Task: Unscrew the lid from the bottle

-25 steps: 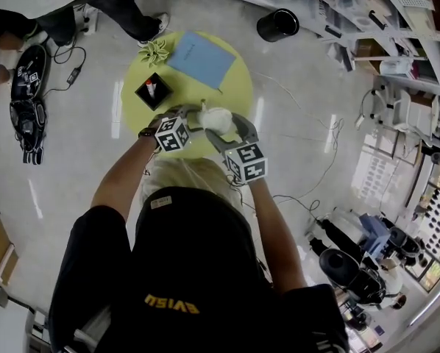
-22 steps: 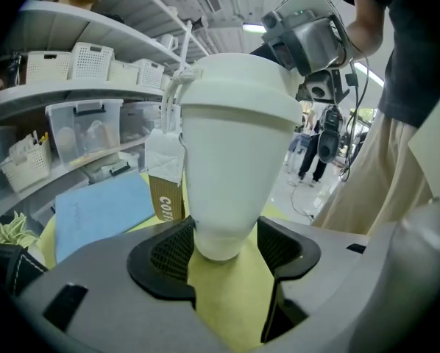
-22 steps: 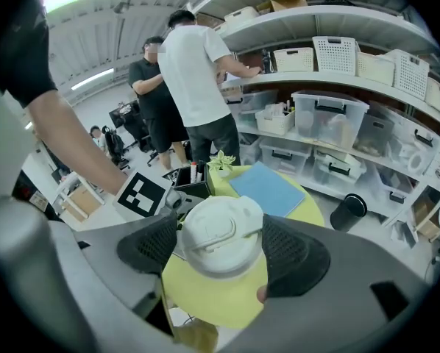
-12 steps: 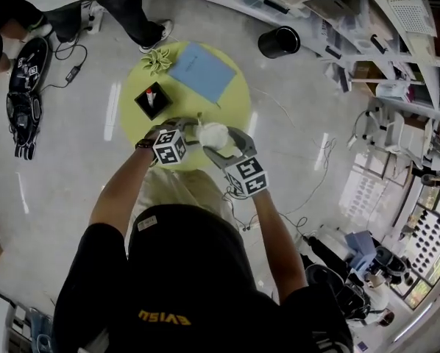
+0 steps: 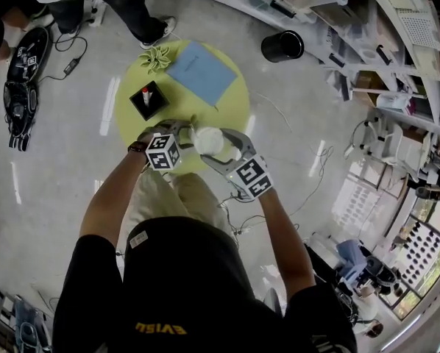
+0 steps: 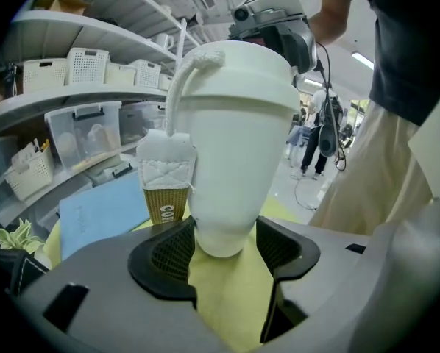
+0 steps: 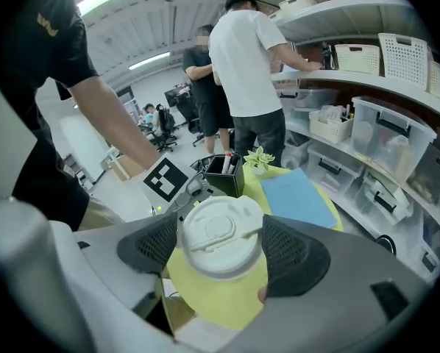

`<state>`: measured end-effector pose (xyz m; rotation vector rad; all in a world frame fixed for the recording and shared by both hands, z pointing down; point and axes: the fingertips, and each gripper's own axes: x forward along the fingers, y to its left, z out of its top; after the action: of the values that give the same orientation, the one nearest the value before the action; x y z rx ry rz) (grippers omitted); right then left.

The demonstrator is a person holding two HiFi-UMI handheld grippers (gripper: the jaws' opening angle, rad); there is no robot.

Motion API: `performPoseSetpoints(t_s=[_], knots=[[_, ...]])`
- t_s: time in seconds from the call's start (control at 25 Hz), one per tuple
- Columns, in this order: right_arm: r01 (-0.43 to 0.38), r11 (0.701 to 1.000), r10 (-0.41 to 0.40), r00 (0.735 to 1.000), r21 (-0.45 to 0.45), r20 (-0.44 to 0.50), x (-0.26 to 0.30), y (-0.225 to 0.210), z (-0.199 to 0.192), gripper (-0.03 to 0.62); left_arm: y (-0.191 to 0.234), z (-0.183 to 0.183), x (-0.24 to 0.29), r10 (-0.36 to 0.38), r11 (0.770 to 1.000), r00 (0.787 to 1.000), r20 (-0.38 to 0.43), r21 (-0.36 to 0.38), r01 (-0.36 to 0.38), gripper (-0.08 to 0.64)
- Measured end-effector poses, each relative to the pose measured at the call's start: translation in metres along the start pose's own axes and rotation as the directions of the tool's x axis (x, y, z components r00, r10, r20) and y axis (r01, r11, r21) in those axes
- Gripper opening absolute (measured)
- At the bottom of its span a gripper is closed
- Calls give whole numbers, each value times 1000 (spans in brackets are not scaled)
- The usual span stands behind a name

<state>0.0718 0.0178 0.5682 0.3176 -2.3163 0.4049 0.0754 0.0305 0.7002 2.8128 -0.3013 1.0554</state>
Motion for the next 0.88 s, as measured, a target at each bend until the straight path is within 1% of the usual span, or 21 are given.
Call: performPoseSetpoints(t_s=[0.16, 0.4, 0.48, 0.56, 0.6, 0.64, 0.68, 0.72, 0.8, 0.88], knots=[[-6, 1000, 6, 1000, -4, 3, 0, 2, -1, 360, -1, -1, 1, 6, 1000, 1000, -15, -2, -6, 276], [11, 1000, -11, 1000, -12, -10, 1, -2, 1, 360, 3, -2, 1, 11, 1000, 1000, -1, 2, -11, 273], [25, 1000, -24, 1000, 16, -19, 1, -1, 0, 362, 1, -2, 1, 8, 1000, 1000, -2, 4, -8, 273], [77, 994, -75, 997, 76, -20, -3, -1, 3, 366, 1, -1, 1, 8, 1000, 1000, 0, 3, -8, 275], [118, 986, -118, 993, 117, -10, -6, -2, 6, 384, 0, 0, 1, 13, 1000, 1000, 1, 1, -13, 279], [166, 973, -169, 986, 160, 4, -9, -4, 8, 388, 0, 2, 1, 22, 1000, 1000, 3, -1, -22, 284], [216, 955, -224, 974, 204, 17, -13, -5, 9, 393, -1, 4, 1, 37, 999, 999, 12, -3, -37, 292], [267, 932, -282, 959, 246, 25, -15, -7, 9, 394, -1, 8, -1, 55, 998, 998, 30, -6, -55, 319], [358, 879, -386, 922, 316, 28, -18, -8, 7, 394, -1, 19, -7, 97, 995, 992, 83, -14, -96, 339], [418, 829, -457, 889, 371, 20, -16, -6, 3, 390, -1, 30, -11, 133, 991, 983, 126, -19, -132, 345]])
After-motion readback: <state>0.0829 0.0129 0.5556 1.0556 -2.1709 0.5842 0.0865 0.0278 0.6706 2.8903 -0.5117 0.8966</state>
